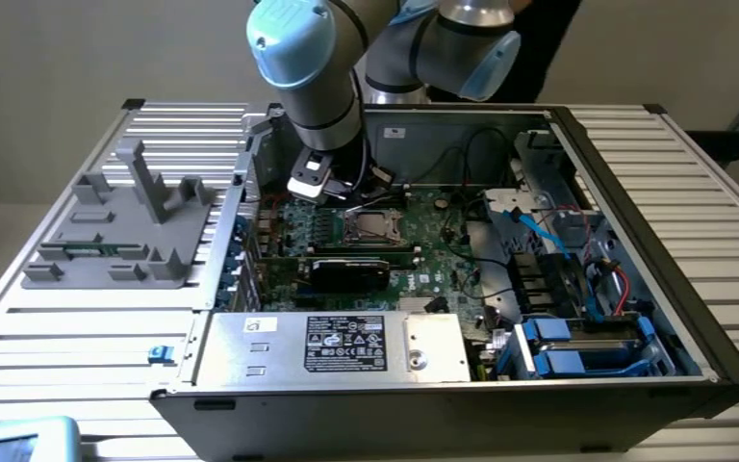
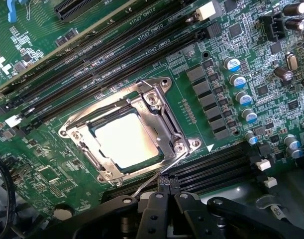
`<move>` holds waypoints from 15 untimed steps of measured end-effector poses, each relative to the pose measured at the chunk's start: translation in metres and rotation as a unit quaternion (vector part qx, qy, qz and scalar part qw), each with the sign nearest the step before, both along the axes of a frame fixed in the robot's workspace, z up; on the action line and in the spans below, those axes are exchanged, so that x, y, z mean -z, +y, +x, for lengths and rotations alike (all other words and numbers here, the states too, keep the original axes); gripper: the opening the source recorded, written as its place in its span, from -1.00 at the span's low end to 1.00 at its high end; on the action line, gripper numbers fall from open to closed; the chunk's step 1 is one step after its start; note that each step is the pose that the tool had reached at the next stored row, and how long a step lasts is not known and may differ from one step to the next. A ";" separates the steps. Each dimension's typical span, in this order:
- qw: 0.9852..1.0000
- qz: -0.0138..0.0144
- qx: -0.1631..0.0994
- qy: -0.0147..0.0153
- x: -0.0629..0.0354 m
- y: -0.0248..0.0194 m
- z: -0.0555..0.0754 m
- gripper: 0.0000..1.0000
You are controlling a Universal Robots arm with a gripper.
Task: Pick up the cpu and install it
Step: 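Install the first cpu locking lever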
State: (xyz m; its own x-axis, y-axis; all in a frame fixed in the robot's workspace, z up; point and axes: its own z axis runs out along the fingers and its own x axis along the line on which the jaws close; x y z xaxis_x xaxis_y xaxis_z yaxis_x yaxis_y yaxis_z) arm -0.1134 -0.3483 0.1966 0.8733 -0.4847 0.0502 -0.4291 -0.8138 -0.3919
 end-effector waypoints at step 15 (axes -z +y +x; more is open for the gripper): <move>1.000 0.000 0.000 0.000 0.0002 -0.0007 0.003 -0.78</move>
State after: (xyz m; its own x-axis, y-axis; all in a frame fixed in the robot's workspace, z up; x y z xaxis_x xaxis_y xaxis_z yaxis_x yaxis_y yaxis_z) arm -0.1105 -0.3489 0.1964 0.8732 -0.4849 0.0499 -0.4294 -0.8136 -0.3919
